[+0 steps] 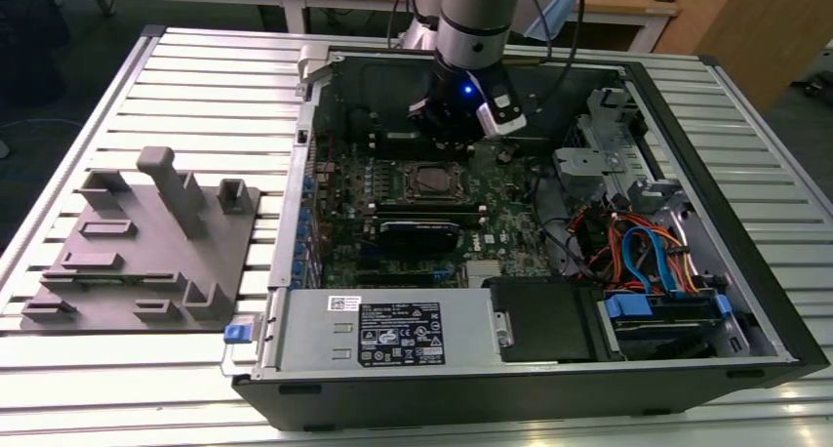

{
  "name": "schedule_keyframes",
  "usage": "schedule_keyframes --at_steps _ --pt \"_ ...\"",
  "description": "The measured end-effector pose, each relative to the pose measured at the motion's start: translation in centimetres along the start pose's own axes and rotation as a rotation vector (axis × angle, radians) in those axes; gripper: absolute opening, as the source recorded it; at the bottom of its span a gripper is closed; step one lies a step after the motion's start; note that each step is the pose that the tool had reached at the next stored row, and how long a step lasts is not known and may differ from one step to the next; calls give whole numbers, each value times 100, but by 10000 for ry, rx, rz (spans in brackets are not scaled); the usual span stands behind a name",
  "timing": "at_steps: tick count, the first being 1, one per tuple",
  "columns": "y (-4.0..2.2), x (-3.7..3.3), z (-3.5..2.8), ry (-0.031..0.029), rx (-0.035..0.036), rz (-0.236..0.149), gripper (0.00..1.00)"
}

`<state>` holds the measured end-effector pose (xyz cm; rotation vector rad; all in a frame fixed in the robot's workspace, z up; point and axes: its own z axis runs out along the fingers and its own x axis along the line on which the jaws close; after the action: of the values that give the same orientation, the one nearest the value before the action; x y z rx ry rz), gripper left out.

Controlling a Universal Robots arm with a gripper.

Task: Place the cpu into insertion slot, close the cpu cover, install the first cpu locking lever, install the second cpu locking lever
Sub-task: 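Install the first cpu locking lever, then install the second cpu locking lever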

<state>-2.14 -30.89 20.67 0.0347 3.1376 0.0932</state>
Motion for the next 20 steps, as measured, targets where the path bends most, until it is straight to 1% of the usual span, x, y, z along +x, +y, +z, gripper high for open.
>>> schedule_keyframes --at_steps 11,20 --pt "-14 0 -1 1 0 -3 11" --pt "-103 -2 -6 0 -1 -1 11"
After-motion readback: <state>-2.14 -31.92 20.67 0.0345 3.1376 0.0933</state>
